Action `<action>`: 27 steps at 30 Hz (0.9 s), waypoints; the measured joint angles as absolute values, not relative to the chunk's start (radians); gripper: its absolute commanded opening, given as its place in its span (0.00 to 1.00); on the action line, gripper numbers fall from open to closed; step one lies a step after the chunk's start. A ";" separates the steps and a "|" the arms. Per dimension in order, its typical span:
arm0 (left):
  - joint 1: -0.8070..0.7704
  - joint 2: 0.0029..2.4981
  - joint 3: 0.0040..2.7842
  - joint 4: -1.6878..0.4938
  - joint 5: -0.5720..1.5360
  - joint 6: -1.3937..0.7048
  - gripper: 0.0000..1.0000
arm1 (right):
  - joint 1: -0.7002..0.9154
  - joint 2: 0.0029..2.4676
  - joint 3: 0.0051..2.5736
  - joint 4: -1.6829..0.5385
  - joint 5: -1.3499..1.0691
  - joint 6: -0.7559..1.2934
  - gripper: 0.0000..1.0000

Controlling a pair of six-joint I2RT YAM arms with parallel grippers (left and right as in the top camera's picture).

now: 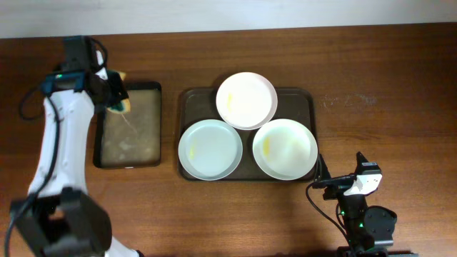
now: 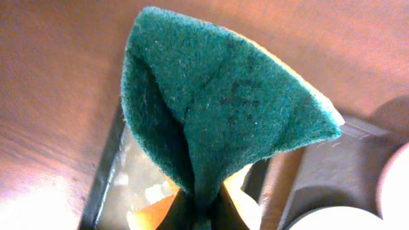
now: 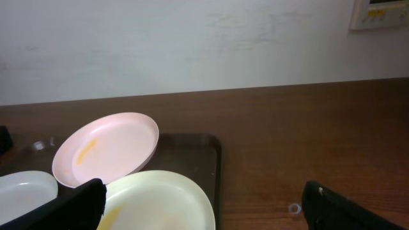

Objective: Clean dirty plates on tray and stack at the side

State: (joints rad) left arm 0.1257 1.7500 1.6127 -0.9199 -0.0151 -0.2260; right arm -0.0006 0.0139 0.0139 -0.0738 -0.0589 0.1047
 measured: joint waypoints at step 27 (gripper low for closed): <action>0.096 1.649 1.576 -0.785 -0.176 0.209 0.00 | -0.001 0.014 0.014 -0.073 -0.059 0.104 0.98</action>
